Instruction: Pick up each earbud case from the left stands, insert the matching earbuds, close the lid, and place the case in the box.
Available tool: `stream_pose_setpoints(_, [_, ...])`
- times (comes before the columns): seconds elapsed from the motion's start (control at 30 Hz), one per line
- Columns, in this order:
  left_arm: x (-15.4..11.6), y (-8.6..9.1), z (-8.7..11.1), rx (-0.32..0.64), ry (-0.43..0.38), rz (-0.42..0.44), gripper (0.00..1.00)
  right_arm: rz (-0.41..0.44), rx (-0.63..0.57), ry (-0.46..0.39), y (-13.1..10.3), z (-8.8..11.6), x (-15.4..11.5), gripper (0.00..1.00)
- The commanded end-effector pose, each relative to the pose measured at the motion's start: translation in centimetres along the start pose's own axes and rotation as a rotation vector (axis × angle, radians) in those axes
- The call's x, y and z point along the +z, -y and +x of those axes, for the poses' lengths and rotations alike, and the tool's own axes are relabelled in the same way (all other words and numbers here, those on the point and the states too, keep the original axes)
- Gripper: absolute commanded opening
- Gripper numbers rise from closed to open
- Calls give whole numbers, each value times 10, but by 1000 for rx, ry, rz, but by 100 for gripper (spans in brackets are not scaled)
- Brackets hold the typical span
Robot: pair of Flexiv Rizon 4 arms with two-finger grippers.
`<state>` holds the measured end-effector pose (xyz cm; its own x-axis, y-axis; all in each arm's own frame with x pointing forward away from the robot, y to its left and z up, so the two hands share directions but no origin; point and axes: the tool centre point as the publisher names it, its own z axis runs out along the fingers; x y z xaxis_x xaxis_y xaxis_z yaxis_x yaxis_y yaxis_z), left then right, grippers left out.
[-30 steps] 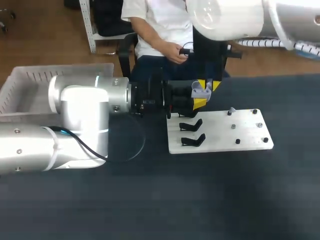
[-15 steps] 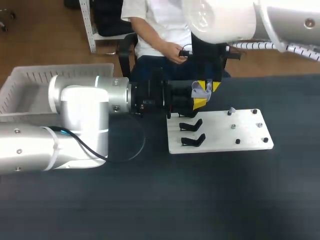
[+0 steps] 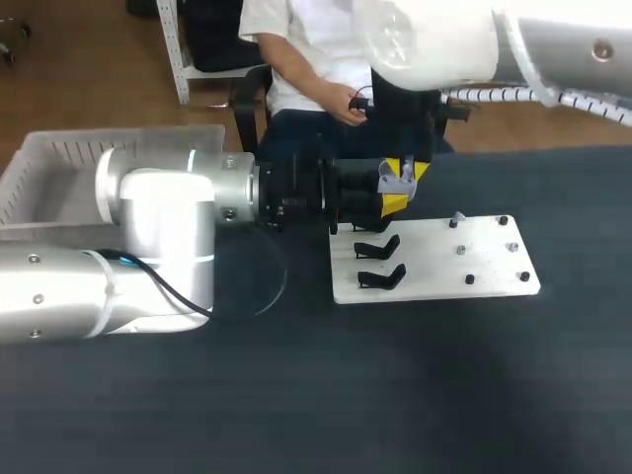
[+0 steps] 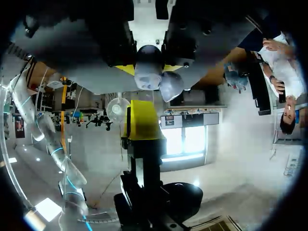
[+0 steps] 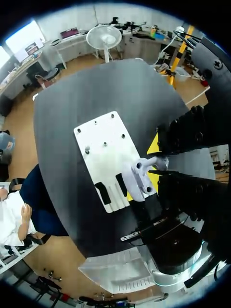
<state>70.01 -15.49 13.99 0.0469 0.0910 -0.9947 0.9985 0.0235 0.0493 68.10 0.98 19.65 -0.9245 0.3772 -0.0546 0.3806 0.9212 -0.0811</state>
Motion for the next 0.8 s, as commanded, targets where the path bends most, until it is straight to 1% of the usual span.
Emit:
stream_pose_setpoints(0.03, [0, 0, 1, 2, 3, -3, 0, -12, 2, 3, 3, 2, 2, 0])
stream_pose_setpoints(0.4, [0, 0, 1, 2, 3, -3, 0, -13, 3, -5, 4, 1, 5, 0])
stream_pose_setpoints(0.8, [0, 0, 1, 2, 3, -3, 0, -22, -1, -15, 2, -4, 8, 0])
